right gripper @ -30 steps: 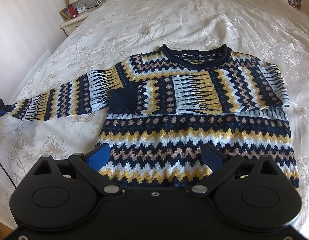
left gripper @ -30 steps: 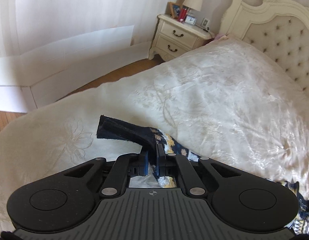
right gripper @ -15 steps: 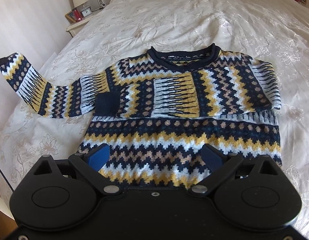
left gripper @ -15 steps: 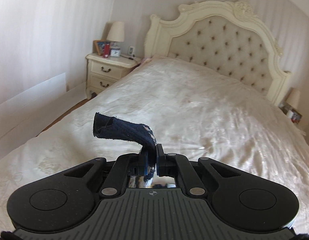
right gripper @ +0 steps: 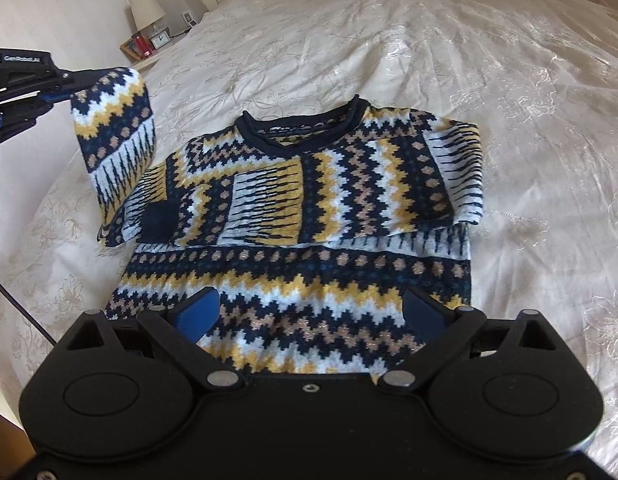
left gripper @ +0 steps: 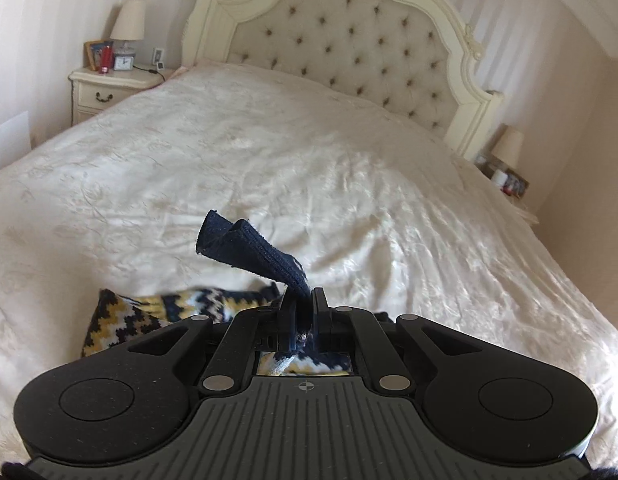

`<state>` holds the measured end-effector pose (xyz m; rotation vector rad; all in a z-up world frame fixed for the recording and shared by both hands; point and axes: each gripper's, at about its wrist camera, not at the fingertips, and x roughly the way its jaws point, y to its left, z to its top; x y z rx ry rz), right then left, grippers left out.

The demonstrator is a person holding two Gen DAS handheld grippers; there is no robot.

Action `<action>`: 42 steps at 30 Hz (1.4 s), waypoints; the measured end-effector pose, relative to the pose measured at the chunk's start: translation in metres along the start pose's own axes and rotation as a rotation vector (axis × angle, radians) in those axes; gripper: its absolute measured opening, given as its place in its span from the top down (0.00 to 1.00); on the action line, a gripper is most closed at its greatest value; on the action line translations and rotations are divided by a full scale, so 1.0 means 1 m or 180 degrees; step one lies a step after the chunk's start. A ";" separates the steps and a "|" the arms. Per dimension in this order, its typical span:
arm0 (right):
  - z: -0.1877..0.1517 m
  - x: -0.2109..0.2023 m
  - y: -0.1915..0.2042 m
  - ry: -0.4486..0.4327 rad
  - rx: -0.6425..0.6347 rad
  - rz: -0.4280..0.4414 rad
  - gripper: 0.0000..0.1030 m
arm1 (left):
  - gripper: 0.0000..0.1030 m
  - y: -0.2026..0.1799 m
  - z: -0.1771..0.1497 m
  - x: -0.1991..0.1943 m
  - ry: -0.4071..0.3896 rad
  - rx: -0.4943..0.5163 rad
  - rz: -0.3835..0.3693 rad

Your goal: Fold small clothes

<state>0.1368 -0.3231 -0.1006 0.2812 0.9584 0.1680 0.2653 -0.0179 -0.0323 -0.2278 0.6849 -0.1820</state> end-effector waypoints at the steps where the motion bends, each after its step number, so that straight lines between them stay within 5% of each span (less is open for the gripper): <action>1: 0.000 -0.001 -0.005 -0.0001 0.0003 -0.0005 0.05 | 0.94 -0.009 -0.007 0.007 0.0050 0.0014 -0.0023; 10: 0.001 -0.004 -0.031 0.0017 0.0119 -0.0080 0.05 | 0.92 -0.061 -0.040 0.037 0.0423 0.0330 -0.0207; 12: 0.001 -0.001 -0.032 0.0021 0.0139 -0.0099 0.05 | 0.87 -0.073 -0.049 0.034 0.0493 0.0460 -0.0336; 14: 0.003 0.004 -0.033 0.0027 0.0158 -0.0132 0.05 | 0.72 -0.078 -0.053 0.032 0.0509 0.0625 -0.0422; 17: 0.007 0.011 -0.031 0.0028 0.0200 -0.0154 0.05 | 0.71 -0.077 -0.061 0.023 0.0502 0.0888 -0.0450; 22: 0.020 0.026 -0.024 0.0037 0.0165 -0.0173 0.05 | 0.67 -0.043 -0.073 0.017 0.0636 0.0989 -0.0208; 33: 0.049 0.076 -0.033 0.0213 0.0236 -0.0113 0.11 | 0.67 0.067 -0.109 0.034 0.1198 0.0417 0.0715; 42: 0.048 0.108 -0.038 0.0477 0.0351 -0.0047 0.30 | 0.66 0.105 -0.127 0.049 0.1490 0.0102 0.0882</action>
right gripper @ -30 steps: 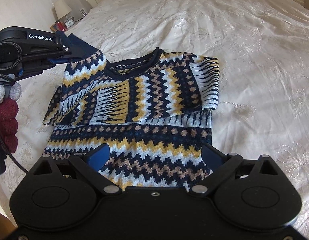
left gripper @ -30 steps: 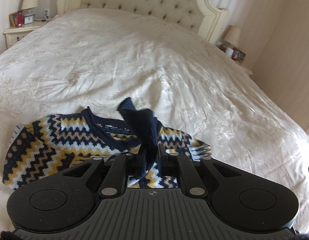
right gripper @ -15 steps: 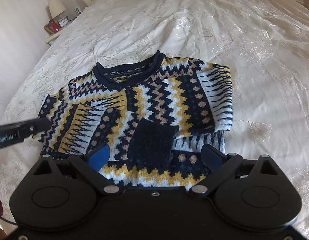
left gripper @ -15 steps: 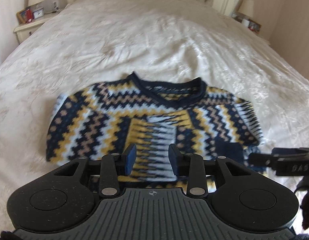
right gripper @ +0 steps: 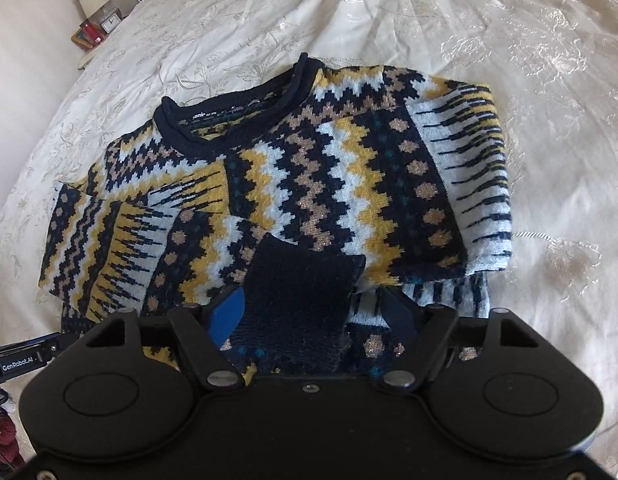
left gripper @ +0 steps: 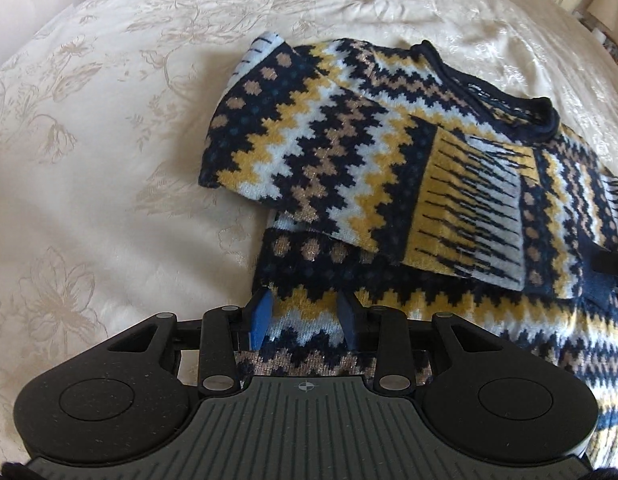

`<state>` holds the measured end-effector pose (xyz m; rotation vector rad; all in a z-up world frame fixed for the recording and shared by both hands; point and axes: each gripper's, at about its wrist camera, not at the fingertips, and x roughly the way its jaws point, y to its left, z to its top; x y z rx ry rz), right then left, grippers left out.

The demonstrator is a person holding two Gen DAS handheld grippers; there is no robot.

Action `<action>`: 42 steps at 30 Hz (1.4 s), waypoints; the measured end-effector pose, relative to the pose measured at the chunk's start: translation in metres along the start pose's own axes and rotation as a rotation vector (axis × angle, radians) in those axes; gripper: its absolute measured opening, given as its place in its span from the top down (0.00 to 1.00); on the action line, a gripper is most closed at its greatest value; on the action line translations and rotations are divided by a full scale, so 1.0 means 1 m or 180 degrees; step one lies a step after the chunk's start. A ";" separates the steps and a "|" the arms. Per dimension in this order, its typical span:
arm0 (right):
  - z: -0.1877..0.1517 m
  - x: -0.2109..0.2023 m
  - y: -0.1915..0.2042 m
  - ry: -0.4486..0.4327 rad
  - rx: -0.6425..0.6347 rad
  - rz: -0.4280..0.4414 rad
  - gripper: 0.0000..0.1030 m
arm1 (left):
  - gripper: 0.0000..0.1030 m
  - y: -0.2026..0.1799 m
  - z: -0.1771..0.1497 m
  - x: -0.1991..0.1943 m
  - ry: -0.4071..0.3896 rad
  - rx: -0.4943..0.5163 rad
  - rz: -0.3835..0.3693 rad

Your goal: Fold small clothes

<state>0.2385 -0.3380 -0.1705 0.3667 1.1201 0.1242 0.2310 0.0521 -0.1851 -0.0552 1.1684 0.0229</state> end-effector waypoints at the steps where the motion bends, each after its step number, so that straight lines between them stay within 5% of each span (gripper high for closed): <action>1: 0.000 0.002 0.000 0.0034 0.0028 0.0025 0.36 | 0.66 0.000 0.000 0.003 0.0027 -0.0001 0.0003; 3: 0.000 0.005 0.001 0.0106 0.0047 0.0062 0.48 | 0.65 0.000 0.001 0.007 0.0059 -0.0006 0.0009; 6: 0.001 0.002 0.006 0.0134 0.0008 0.0096 0.86 | 0.63 0.000 0.001 0.009 0.0082 -0.0035 0.0014; 13: 0.025 -0.060 0.031 -0.0341 -0.0493 0.0336 0.88 | 0.62 0.000 0.001 0.009 0.0076 0.0003 0.0012; 17: 0.046 -0.075 0.005 -0.0518 -0.0310 0.0020 0.88 | 0.62 -0.001 0.001 0.010 0.0071 0.0006 0.0023; 21: 0.057 -0.050 -0.028 -0.0279 -0.0174 -0.0350 0.87 | 0.62 -0.002 0.001 0.010 0.0069 0.0018 0.0035; 33: 0.040 -0.024 -0.036 -0.0071 -0.0163 -0.0650 0.77 | 0.62 -0.016 0.028 -0.035 -0.0275 0.0241 -0.0140; 40: 0.039 -0.038 -0.036 -0.0257 -0.0034 -0.0831 0.42 | 0.61 -0.027 0.067 -0.019 -0.0405 0.0270 -0.0117; 42: 0.041 -0.040 -0.032 -0.0312 -0.0067 -0.0797 0.41 | 0.61 -0.029 0.073 -0.011 -0.0423 0.0319 -0.0053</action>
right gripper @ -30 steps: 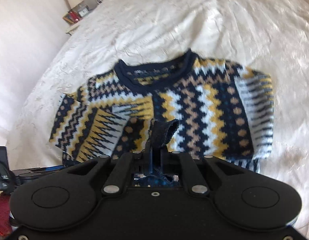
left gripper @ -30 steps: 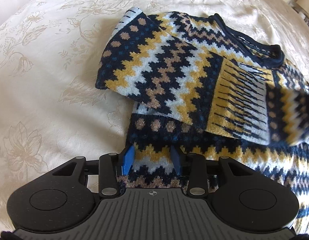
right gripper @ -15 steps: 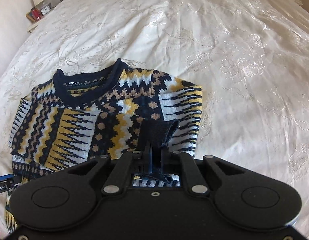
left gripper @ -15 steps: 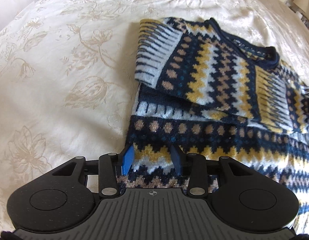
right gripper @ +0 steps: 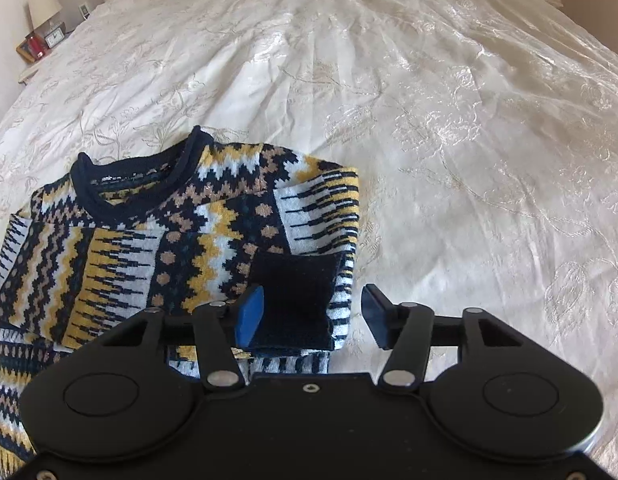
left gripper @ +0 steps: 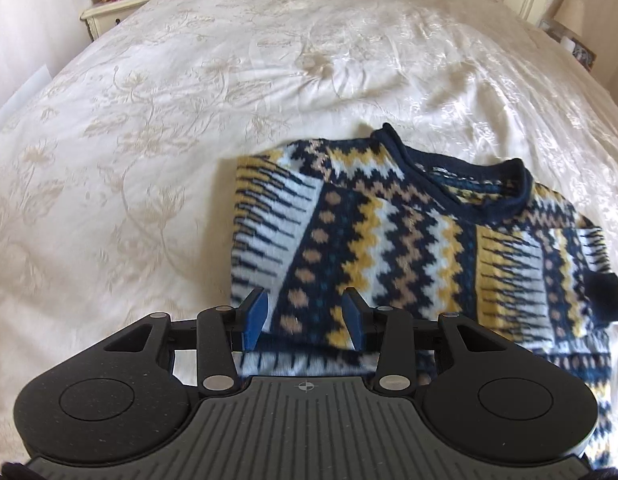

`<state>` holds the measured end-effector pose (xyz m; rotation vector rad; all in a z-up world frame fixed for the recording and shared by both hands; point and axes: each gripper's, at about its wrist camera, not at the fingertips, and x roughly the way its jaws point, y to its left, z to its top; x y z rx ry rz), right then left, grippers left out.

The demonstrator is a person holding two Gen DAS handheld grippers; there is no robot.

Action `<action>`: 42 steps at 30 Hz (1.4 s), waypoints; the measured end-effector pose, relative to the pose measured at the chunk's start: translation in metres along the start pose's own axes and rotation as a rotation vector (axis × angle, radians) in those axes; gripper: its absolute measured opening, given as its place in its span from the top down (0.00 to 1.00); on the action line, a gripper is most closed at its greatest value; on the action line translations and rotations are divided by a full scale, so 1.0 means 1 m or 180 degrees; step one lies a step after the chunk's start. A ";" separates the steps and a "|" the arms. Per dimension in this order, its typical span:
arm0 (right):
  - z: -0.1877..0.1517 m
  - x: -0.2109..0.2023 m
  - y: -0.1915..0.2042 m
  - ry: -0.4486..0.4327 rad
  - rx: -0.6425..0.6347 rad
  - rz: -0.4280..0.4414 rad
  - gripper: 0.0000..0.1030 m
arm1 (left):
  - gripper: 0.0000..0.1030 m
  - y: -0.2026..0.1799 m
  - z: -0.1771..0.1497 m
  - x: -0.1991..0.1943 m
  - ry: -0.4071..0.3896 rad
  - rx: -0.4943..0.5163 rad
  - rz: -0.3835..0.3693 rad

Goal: Fold small clothes
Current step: 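Move both tools toward the navy ribbed hem of the sweater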

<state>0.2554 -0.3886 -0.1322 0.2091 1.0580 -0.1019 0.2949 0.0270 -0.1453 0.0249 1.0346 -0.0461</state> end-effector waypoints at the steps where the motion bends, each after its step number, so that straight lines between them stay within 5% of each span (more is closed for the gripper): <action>1: 0.001 0.000 0.003 -0.0014 -0.0026 0.0025 0.41 | 0.61 -0.001 0.002 0.005 0.0007 0.0019 0.0023; 10: 0.000 0.037 0.007 0.0192 -0.0084 0.0050 0.39 | 0.60 0.009 0.003 0.043 0.0165 0.0174 0.0389; 16: -0.005 0.059 -0.016 0.0374 0.0126 0.0025 0.28 | 0.39 0.029 0.002 0.059 0.0288 -0.0048 0.0377; 19: -0.005 0.059 -0.023 0.0379 0.0221 0.0080 0.26 | 0.37 0.031 0.002 0.057 0.0283 -0.0034 0.0352; 28: -0.016 0.028 -0.024 0.0263 0.0232 0.0224 0.19 | 0.38 0.036 -0.014 0.022 0.0125 -0.0144 0.0105; 42: -0.074 -0.031 -0.021 0.0251 0.0047 0.0502 0.12 | 0.32 0.037 -0.089 -0.048 0.0179 -0.0067 -0.0051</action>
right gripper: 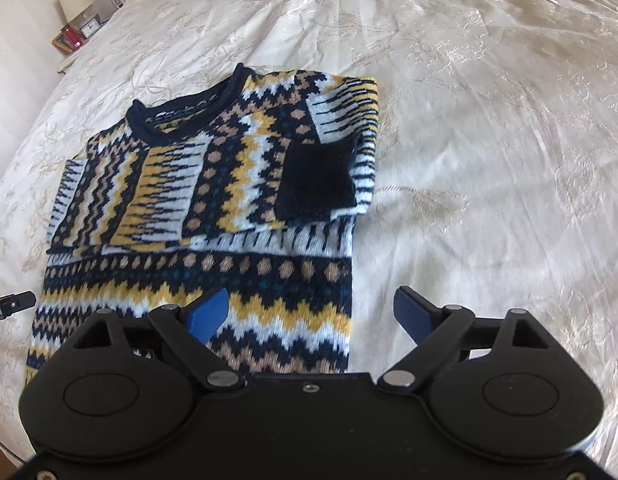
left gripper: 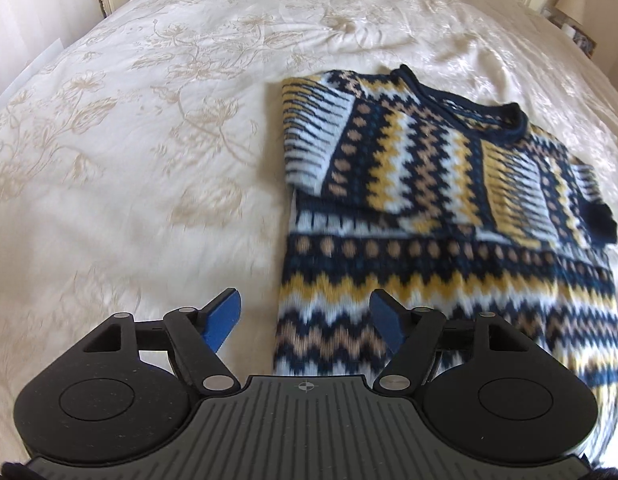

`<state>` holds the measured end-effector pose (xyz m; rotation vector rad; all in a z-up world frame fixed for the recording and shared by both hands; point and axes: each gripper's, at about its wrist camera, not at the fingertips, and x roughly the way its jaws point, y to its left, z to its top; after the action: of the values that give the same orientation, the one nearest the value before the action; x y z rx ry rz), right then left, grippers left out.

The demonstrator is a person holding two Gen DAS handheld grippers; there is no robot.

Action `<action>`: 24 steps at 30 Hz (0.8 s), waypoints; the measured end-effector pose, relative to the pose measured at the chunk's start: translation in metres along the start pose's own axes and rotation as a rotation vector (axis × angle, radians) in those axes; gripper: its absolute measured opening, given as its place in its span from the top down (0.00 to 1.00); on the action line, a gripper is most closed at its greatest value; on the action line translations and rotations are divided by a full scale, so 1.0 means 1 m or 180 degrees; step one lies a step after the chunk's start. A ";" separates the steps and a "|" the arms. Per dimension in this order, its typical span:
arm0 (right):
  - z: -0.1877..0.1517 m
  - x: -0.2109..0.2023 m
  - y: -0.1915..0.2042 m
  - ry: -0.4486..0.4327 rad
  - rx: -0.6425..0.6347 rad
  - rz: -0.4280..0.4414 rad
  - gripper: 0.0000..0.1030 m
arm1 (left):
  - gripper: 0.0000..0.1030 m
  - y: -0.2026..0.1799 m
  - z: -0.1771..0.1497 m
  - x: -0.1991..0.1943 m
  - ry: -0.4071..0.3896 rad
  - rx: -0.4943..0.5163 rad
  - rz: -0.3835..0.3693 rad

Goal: Fold small clothes
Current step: 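Move both tools toward the navy ribbed hem of the sweater, then position both open tools at the hem edge ready to grasp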

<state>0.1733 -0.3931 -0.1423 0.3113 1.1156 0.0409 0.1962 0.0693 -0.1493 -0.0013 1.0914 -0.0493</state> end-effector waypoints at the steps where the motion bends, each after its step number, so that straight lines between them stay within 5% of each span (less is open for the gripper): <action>1: -0.007 -0.003 0.002 0.0015 -0.0024 0.0025 0.12 | 0.32 0.000 -0.006 -0.004 0.0009 0.0000 -0.0007; 14: -0.093 -0.025 0.005 0.0355 -0.0292 0.0370 0.12 | 0.32 0.001 -0.095 -0.034 0.0261 0.0076 -0.0047; 24: -0.139 -0.026 0.008 0.0664 -0.0465 0.0548 0.12 | 0.32 -0.006 -0.133 -0.043 0.0307 0.0153 -0.0118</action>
<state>0.0396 -0.3587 -0.1730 0.2757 1.2826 0.3122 0.0577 0.0681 -0.1722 0.0244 1.1864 -0.1099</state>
